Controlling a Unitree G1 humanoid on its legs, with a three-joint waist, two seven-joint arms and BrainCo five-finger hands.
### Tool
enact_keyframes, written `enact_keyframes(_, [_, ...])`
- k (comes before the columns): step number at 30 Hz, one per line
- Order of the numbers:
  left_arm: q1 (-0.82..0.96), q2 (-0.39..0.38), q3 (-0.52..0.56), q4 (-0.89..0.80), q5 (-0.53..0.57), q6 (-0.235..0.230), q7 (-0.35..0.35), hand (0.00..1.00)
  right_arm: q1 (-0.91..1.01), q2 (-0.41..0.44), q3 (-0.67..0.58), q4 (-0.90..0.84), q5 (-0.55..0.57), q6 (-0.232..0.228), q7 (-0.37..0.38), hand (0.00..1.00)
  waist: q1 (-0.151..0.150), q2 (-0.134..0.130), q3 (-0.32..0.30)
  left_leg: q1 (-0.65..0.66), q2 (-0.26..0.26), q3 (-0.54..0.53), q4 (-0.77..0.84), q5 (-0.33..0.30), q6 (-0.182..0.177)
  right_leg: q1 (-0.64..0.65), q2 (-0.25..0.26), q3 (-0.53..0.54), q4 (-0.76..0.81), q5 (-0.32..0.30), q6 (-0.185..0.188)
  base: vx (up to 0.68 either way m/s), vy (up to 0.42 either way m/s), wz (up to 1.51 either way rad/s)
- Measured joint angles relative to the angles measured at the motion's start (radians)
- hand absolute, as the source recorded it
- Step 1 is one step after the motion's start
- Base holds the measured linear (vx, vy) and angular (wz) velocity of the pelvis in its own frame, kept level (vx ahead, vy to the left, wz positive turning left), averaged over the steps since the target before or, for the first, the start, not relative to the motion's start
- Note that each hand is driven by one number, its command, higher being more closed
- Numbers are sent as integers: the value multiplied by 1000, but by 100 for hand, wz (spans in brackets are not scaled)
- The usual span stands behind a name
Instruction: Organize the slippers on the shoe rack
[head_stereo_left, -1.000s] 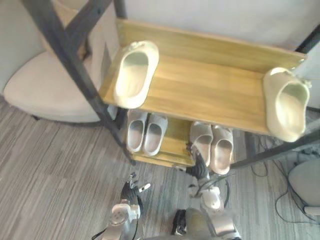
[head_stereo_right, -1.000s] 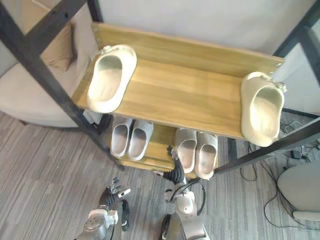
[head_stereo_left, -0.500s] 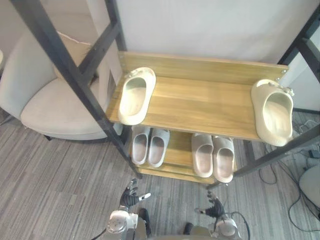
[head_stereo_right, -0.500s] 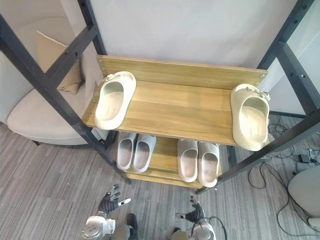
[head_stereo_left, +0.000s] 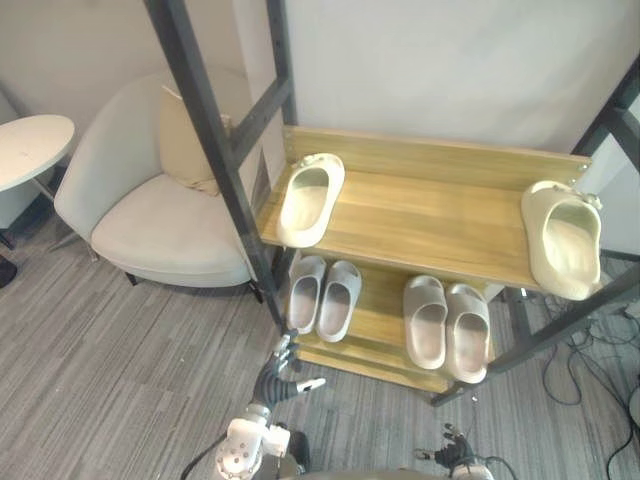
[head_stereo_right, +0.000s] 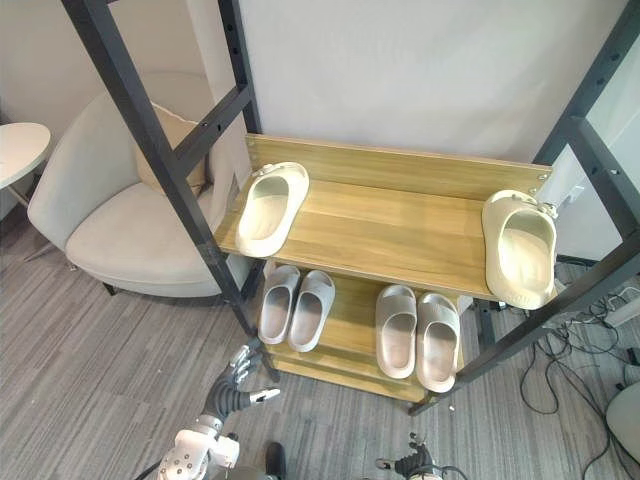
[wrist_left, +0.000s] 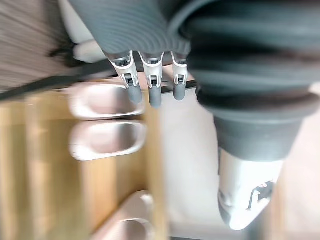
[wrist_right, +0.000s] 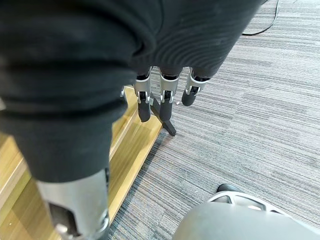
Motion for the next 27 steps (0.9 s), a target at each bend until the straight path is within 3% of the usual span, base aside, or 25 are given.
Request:
enact_keyframes(7, [-37,31,-59,-177,26,-23,14,0,-15,-2,14,24,-1,1,0,0,1,1,-5,20,-9,-20,-3,2,6,31,-5,-17,-4,-4,2,19,-2,7])
enact_keyframes(12, [-116,25,-93,-311,65,-44,63,0,-20,-12,30,72,-1,1,5,0,0,-1,-20,20,-8,-19,-1,1,5,34,-2,-15,-5,-2,4,0,0,0])
enact_keyframes(27, [-430,-2,-156,-407,136,-56,166,0,-8,-30,82,107,0,2,20,0,-18,-7,-65,51,-2,4,-17,-2,1,49,5,11,-18,-3,-6,-7,-4,-4])
